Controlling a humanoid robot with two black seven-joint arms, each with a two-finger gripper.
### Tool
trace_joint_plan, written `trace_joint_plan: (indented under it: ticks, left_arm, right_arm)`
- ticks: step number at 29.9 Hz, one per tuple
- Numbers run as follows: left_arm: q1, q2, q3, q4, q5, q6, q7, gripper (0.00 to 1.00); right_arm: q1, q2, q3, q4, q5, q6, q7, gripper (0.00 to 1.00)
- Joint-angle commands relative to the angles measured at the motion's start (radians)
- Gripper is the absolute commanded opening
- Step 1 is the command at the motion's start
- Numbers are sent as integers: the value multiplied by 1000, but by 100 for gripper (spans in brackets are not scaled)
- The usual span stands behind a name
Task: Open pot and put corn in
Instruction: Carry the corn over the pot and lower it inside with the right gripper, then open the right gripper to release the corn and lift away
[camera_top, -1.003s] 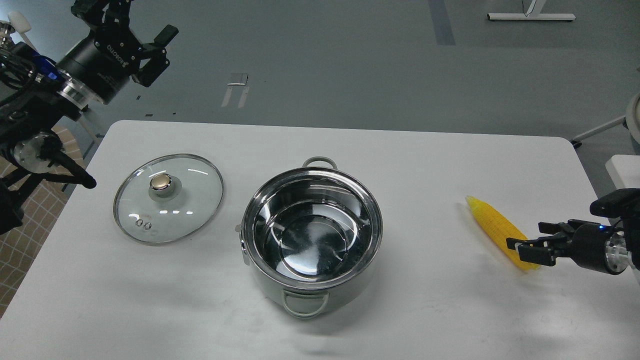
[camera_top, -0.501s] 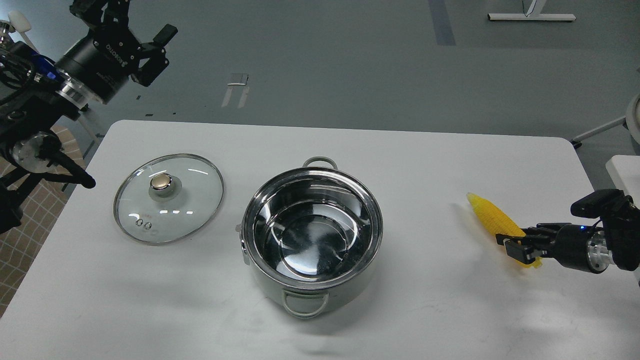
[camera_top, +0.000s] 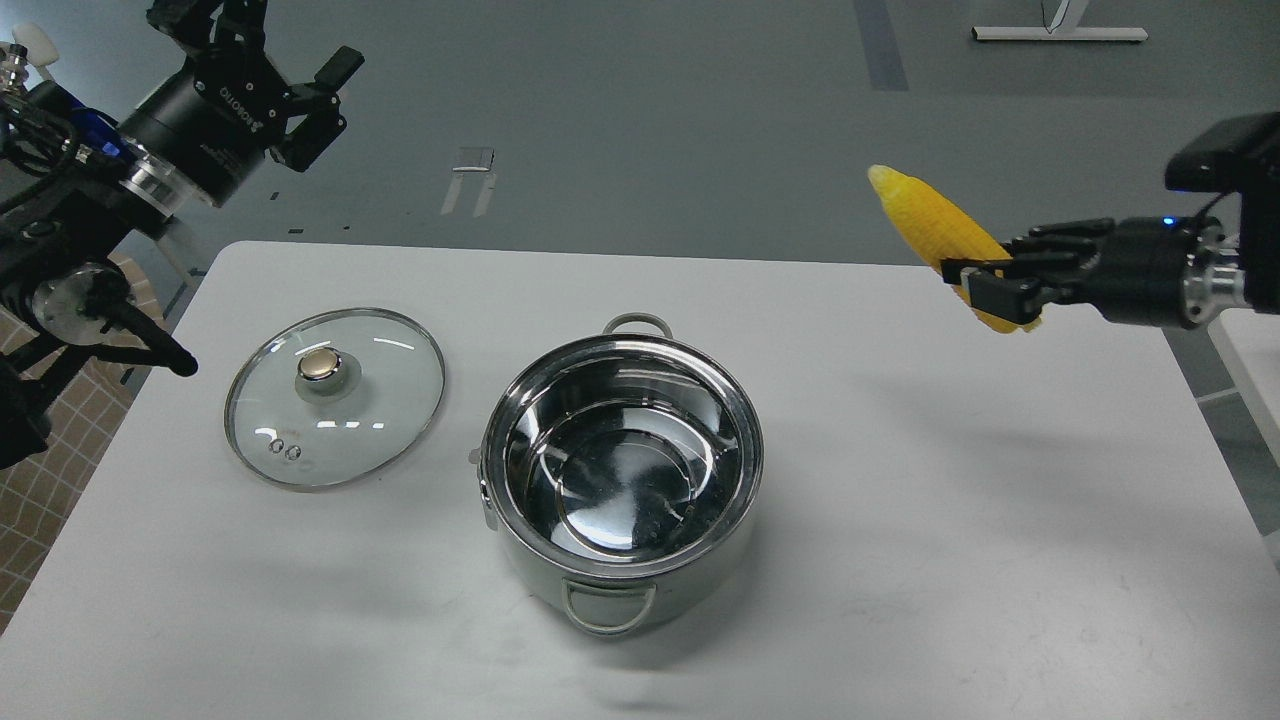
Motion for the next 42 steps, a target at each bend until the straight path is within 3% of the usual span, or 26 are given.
trace_joint_plan:
  ticks: [1, 10, 20, 26, 37, 39, 42]
  left_arm:
    - [0, 0, -1, 0, 0, 4, 0, 91]
    - [-3, 0, -1, 0, 0, 13, 0, 91]
    - [-1, 4, 0, 0, 0, 12, 0, 91]
    - [-1, 6, -1, 0, 0, 12, 0, 91]
    - [-1, 7, -1, 0, 0, 12, 0, 91]
    - [-1, 14, -1, 0, 0, 12, 0, 91]
    - [0, 17, -1, 0, 0, 12, 0, 92]
  right_arm:
    - [135, 192, -137, -20, 60, -3, 0, 0]
    - [161, 507, -295, -53, 62, -3, 0, 0]
    - [127, 611, -321, -98, 80, -17, 0, 1]
    - [124, 648, -327, -115, 106, -17, 0, 32]
    - [120, 668, -353, -116, 134, -16, 0, 70]
    - [121, 665, -353, -116, 138, -16, 0, 85]
    - [124, 660, -349, -119, 178, -16, 0, 90]
